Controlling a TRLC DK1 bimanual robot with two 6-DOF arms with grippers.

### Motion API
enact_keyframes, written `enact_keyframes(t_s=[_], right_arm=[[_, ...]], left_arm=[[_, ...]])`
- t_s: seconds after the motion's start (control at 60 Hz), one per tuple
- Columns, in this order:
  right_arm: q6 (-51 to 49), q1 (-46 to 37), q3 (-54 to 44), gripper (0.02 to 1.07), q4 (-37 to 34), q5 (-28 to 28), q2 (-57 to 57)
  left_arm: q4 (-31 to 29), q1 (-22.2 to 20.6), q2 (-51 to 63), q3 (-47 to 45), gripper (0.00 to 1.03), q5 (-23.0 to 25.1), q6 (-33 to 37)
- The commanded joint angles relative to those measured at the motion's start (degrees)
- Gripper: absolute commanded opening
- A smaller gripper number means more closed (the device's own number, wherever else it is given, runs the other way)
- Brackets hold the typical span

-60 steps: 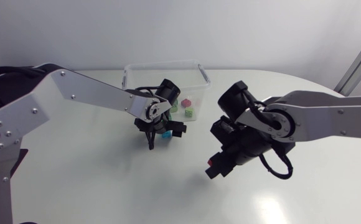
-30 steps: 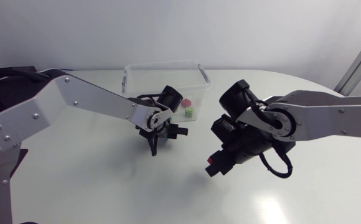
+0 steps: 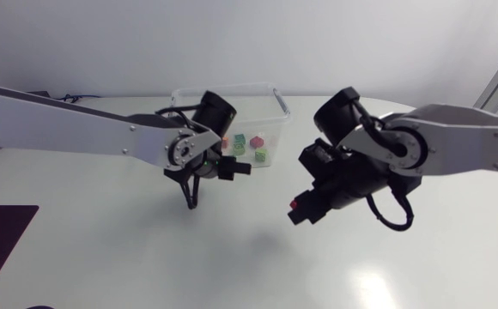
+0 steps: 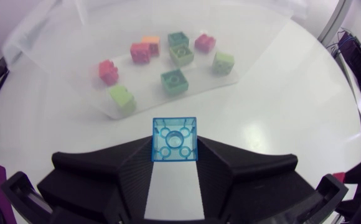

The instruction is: Place the duplo bricks in the container

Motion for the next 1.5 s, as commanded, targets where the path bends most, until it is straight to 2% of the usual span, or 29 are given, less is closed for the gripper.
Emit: enact_keyframes(t_s=[0.0,0.267,0.383,0.633,0.95,1.15,1.183,1.217,1.333,1.383,1.483], right_arm=[[-0.4,-1.3,5.2,0.32,-0.7,-0.3,-0.3],[1.9,-2.7,20.2,0.32,-1.3,-0.3,6.5],[3.5,-2.8,25.5,0.32,0.1,-0.3,10.2],[5.0,-2.7,34.5,0.32,1.3,-0.3,17.9],[5.7,-4.5,42.3,0.32,2.2,0.1,25.1],[6.0,-5.6,47.4,0.32,2.1,0.2,29.0],[6.0,-5.6,48.0,0.32,2.1,0.3,29.5],[6.1,-5.6,48.7,0.32,2.1,0.4,30.2],[6.1,-5.7,51.0,0.32,1.8,0.4,32.5],[6.0,-5.7,51.8,0.33,1.8,0.4,33.1],[5.8,-5.7,54.1,0.38,1.6,1.1,34.4]], left_arm=[[-1.1,-0.2,-6.2,-0.7,0.15,0.3,1.8],[-3.5,-0.1,-13.3,1.9,0.15,0.3,5.8],[-4.5,2.1,-13.3,5.1,0.15,1.3,8.2],[-3.8,10.0,-8.8,13.8,0.15,9.6,13.1],[-1.2,13.7,0.7,18.8,0.17,16.2,20.0],[-0.8,16.8,5.4,22.5,0.19,19.2,20.7],[-0.9,16.9,6.1,23.2,0.24,19.3,20.8],[-1.4,17.1,6.8,24.0,0.34,19.2,20.9],[-2.3,17.6,6.3,24.4,0.88,19.3,21.9],[-2.4,18.0,5.1,24.2,0.98,19.3,22.0],[-2.7,18.6,1.5,23.3,0.98,19.4,22.0]])
